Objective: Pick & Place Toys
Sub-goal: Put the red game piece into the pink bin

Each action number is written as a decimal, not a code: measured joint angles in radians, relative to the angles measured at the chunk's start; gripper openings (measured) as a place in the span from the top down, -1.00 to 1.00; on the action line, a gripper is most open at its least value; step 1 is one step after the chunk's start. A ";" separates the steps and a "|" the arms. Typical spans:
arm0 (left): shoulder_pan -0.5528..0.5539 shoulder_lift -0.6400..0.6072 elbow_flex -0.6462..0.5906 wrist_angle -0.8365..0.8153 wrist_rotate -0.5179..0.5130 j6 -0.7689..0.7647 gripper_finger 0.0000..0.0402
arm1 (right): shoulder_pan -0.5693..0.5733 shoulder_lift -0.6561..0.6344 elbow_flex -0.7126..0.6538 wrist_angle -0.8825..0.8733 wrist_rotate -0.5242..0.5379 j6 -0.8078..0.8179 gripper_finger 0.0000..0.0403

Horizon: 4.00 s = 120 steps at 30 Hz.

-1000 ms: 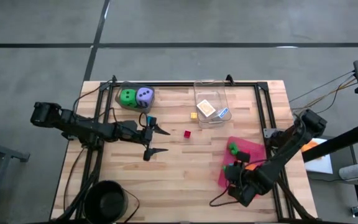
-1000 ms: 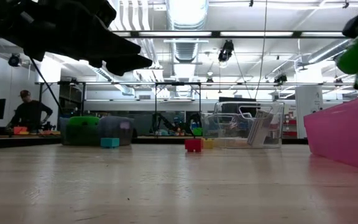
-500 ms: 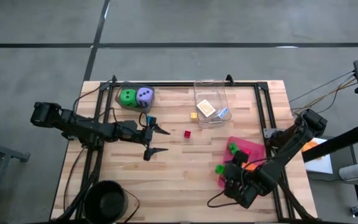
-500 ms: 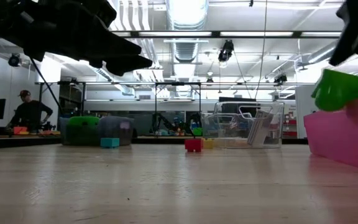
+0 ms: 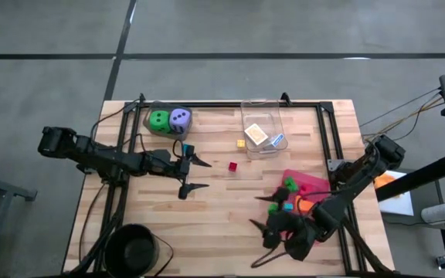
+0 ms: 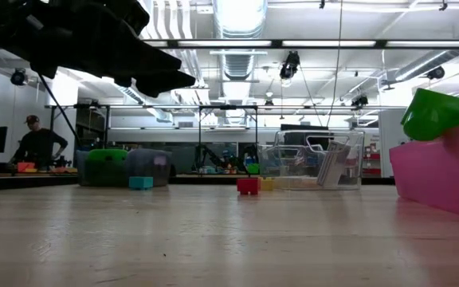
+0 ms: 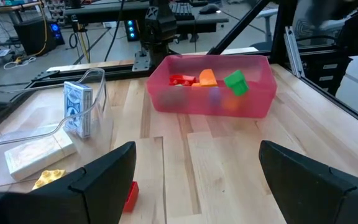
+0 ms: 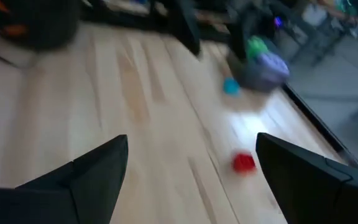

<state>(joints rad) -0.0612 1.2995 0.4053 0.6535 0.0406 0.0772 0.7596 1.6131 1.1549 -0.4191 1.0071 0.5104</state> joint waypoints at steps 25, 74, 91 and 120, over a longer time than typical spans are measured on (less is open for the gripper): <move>0.000 0.036 0.029 -0.074 -0.042 -0.052 -0.70 | -0.280 -0.292 -0.738 1.281 -0.569 -0.523 -0.75; 0.184 0.715 0.769 -0.778 -0.073 0.236 0.35 | -0.286 -0.347 -0.890 1.325 -0.507 -0.463 -0.75; 0.110 0.694 0.766 -0.603 0.101 0.134 0.35 | -0.285 -0.341 -0.891 1.418 -0.507 -0.500 -0.75; 0.023 0.796 0.932 -0.267 0.278 0.116 0.35 | -0.233 -0.976 -0.898 0.912 -0.515 -0.619 -0.75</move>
<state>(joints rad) -0.0380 2.0958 1.3371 0.3866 0.3187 0.1931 0.5262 0.6373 0.2573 0.4932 0.4919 -0.1085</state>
